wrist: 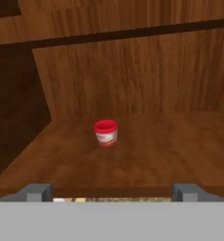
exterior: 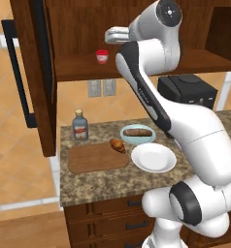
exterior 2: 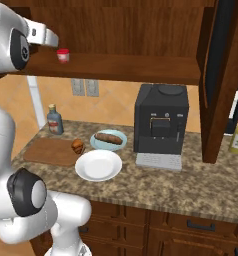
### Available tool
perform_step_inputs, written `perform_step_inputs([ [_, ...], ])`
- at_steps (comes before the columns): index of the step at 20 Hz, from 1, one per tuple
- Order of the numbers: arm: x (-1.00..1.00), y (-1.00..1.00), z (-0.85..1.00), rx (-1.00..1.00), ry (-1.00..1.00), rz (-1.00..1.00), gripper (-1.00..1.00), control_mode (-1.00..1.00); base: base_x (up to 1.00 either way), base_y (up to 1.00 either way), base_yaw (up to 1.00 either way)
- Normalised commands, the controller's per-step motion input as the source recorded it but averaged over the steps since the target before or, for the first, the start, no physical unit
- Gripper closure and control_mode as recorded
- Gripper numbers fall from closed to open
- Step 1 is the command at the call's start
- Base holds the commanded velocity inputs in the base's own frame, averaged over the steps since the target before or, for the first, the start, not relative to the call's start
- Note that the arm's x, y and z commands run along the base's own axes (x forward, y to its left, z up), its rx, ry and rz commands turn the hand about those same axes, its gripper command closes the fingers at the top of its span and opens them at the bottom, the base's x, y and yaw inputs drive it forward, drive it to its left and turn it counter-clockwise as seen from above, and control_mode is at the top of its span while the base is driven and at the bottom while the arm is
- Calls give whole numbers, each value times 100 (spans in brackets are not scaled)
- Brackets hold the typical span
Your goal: From the different types of pastries on the counter, select a croissant and place it on the cutting board. Then retrieve a jar of jam from the cabinet and place it alongside the croissant on the cutting board.
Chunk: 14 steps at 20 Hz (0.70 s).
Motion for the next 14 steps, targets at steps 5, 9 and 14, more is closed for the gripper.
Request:
perform_step_inputs([
  [5,-21,0,-36,0,0,7,-100,-100,0,0,0],
  [9,-15,0,-40,0,-2,11,-100,-100,0,0,0],
  [14,0,0,-24,0,-4,9,-100,-100,0,0,0],
])
